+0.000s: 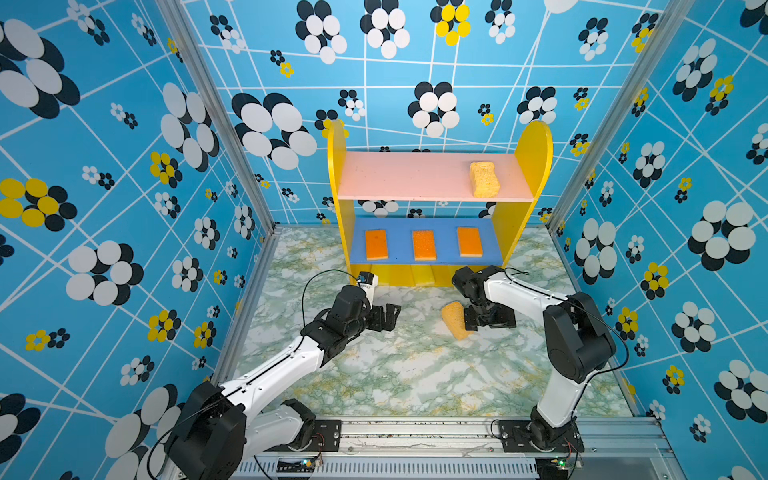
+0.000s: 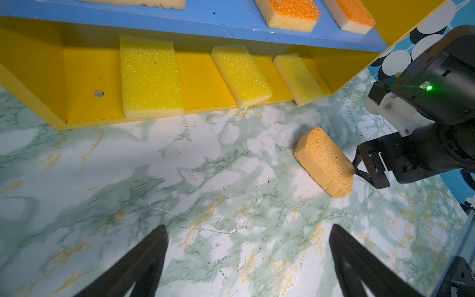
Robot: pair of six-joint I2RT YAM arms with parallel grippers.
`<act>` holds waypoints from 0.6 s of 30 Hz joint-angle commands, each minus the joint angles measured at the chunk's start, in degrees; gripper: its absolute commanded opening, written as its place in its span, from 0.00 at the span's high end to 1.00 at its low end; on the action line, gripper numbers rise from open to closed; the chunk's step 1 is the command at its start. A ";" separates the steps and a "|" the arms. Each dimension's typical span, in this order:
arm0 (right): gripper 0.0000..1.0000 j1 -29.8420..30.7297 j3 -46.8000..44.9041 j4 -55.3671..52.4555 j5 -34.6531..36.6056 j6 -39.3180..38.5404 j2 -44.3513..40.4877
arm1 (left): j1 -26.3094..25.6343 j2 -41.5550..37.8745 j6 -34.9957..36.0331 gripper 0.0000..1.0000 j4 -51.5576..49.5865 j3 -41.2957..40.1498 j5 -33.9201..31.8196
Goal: Arrange cleaning sponges on a shelf
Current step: Move the cleaning sponge to the center of the table.
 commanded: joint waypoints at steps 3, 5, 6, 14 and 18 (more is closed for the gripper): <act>0.01 4.70 4.19 2.17 -6.53 0.53 3.21 | -0.34 -1.00 0.05 0.01 -1.04 0.03 -1.24; 0.01 6.00 5.53 2.47 -7.79 0.52 3.99 | -0.34 -1.00 -0.14 0.01 -1.01 -0.18 -1.36; 0.01 6.56 6.10 2.77 -8.49 0.56 4.30 | -0.34 -1.04 -0.24 0.01 -0.90 -0.30 -1.33; 0.01 7.12 4.63 8.69 -17.37 -1.12 -2.26 | -1.26 0.24 0.11 0.01 0.52 -0.88 -1.91; 0.01 3.85 2.67 8.81 -18.35 -1.81 -9.11 | -5.88 1.96 1.22 0.01 5.01 -1.90 -6.96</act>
